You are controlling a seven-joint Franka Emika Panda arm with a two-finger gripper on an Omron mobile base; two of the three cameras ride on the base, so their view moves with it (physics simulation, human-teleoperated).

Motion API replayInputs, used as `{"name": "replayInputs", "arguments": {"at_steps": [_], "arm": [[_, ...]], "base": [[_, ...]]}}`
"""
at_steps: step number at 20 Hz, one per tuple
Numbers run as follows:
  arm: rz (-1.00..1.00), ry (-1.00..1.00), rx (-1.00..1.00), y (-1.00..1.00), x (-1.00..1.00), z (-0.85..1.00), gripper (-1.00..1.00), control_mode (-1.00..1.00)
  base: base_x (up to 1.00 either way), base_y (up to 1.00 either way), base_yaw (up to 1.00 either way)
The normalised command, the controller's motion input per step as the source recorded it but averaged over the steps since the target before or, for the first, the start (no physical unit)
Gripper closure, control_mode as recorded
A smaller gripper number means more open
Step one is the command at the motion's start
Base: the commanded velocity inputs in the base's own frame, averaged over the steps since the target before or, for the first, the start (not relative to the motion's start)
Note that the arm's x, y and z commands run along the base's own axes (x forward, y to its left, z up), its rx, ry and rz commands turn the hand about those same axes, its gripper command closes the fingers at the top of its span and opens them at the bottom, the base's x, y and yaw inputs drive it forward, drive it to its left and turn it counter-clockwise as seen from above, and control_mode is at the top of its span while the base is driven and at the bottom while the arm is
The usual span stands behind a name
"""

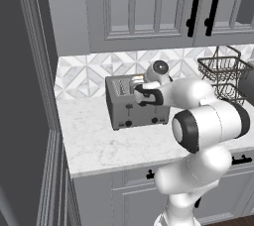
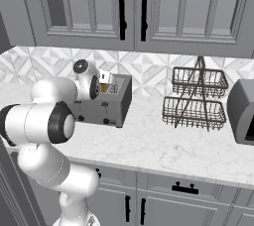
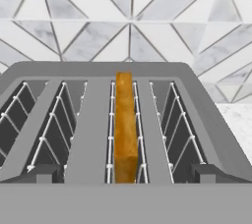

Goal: Start the toaster. Once the lever pops up, take the bread to the plate on the dining counter.

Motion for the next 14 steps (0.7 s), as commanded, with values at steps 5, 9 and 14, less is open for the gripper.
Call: {"name": "replayInputs", "arguments": {"at_steps": [5,9,14], "arm": [[0.0,-0.01,0.0,0.0,0.14,-0.07,-1.0,-1.0],[0.0,-0.01,0.0,0.0,0.15,-0.08,-1.0,-1.0],[0.0,-0.01,0.0,0.0,0.14,-0.12,-1.0,-1.0]], "base": [[0.0,0.0,0.0],[0.0,0.0,0.0],[0.0,0.0,0.0]]}}
